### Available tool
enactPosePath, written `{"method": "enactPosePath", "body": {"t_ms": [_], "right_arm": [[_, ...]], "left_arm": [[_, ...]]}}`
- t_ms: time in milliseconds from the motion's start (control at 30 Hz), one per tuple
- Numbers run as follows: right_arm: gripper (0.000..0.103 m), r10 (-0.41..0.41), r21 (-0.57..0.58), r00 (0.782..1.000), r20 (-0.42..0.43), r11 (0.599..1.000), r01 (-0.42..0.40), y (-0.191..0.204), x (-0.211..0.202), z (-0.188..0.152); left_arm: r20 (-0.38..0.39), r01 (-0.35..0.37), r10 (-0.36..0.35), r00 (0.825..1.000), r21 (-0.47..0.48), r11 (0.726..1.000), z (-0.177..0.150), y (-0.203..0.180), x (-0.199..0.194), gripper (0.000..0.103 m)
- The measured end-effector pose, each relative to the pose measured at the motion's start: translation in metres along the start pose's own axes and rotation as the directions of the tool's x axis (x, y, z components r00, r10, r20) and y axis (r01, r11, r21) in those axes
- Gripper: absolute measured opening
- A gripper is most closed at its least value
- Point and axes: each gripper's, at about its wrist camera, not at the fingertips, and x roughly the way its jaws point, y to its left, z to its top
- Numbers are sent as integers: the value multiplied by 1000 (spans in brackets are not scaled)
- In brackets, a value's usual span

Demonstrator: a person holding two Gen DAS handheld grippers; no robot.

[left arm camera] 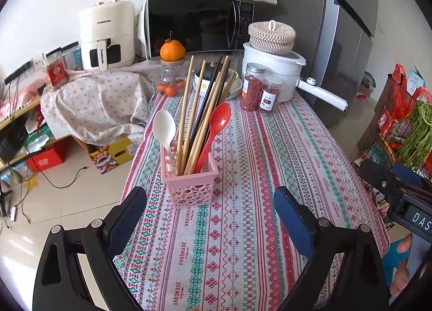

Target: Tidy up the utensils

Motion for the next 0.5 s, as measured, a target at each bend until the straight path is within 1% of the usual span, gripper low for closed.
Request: {"method": "enactPosePath", "body": {"t_ms": [500], "right_arm": [[102, -2, 2, 1000, -13, 1000, 2, -2, 4, -1]], "left_arm": [[15, 2, -2, 1000, -1, 1000, 1, 1, -3, 96]]}}
